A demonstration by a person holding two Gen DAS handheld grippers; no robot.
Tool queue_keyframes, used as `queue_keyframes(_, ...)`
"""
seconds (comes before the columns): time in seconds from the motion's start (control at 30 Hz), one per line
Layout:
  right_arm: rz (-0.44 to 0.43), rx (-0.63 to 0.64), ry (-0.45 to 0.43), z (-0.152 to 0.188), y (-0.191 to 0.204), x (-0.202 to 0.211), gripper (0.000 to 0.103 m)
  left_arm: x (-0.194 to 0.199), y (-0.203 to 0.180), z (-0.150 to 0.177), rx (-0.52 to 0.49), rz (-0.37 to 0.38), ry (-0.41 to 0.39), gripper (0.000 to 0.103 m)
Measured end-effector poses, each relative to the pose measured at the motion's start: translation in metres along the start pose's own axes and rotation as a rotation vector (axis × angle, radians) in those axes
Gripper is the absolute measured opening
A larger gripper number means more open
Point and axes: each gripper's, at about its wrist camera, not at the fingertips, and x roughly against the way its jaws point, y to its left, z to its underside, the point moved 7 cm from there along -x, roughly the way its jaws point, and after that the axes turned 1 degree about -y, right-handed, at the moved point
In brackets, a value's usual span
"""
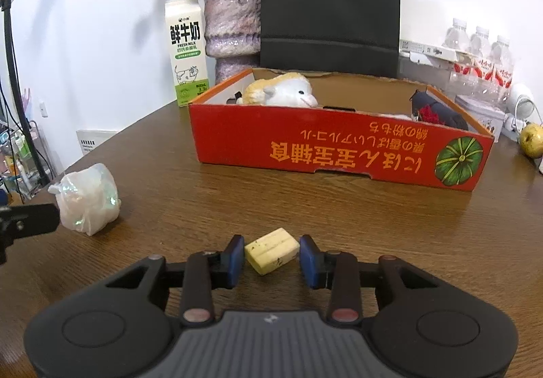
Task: Organize objects
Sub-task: 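Grasp the yellow sponge with the right tool while the left tool grasps the plastic bag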
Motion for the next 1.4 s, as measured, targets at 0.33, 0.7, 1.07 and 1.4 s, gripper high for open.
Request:
queue_keyframes(0.33,0.014,0.02,-0.061,-0.009,-0.015,0.01,0.034,-0.021,-0.02,-0.012,0.003,0.011,0.022,0.103)
queue_keyframes(0.7,0.031,0.042,-0.115,-0.019,-0.038,0.017,0.034,-0.054,-0.021,-0.021,0.039,-0.047,0.064,0.103)
queue_keyframes(1.07,0.042,0.049,-0.123,-0.02,-0.047,0.018,0.034,-0.071,-0.02,-0.011,0.064,-0.037,0.082,0.092)
queue_keyframes(1.4,0.041,0.062,-0.14,-0.021,-0.043,0.024,0.034,-0.06,-0.025,-0.01,0.057,-0.003,0.04,0.043)
